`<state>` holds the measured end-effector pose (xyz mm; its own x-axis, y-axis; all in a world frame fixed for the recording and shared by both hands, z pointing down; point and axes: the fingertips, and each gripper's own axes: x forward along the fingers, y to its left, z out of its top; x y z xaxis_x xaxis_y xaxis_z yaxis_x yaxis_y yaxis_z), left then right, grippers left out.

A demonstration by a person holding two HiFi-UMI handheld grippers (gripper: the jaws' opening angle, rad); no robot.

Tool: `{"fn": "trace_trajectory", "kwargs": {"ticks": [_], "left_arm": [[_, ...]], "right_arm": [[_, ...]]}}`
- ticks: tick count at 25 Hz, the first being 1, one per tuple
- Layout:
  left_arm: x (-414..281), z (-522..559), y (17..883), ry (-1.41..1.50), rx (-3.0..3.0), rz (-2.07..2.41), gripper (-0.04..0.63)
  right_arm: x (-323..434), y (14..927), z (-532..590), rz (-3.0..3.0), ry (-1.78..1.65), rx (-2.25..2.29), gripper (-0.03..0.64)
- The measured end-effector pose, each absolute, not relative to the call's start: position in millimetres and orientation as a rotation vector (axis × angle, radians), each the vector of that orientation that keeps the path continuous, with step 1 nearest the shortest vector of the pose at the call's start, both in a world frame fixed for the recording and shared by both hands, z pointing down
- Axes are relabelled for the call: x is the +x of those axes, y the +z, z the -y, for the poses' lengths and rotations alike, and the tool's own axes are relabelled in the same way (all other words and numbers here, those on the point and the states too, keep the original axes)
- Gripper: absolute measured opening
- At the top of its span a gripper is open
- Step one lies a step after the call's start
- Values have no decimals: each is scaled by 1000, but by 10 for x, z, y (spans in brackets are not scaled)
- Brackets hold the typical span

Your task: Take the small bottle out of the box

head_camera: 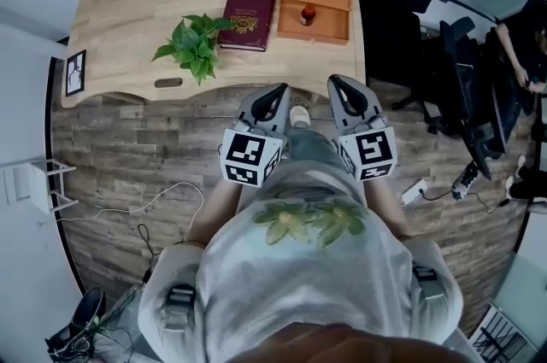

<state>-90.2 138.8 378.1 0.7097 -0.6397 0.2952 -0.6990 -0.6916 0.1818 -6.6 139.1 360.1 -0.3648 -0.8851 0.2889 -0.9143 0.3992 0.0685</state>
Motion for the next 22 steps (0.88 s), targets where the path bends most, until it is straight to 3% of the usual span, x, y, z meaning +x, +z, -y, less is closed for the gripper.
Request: {"fn": "trace_trajectory", "kwargs": {"ticks": [22], "left_arm": [[-580,-156,3950,345,2553,1137,8]], "right_arm": [[291,3837,-36,2417,202,1442,15]]}}
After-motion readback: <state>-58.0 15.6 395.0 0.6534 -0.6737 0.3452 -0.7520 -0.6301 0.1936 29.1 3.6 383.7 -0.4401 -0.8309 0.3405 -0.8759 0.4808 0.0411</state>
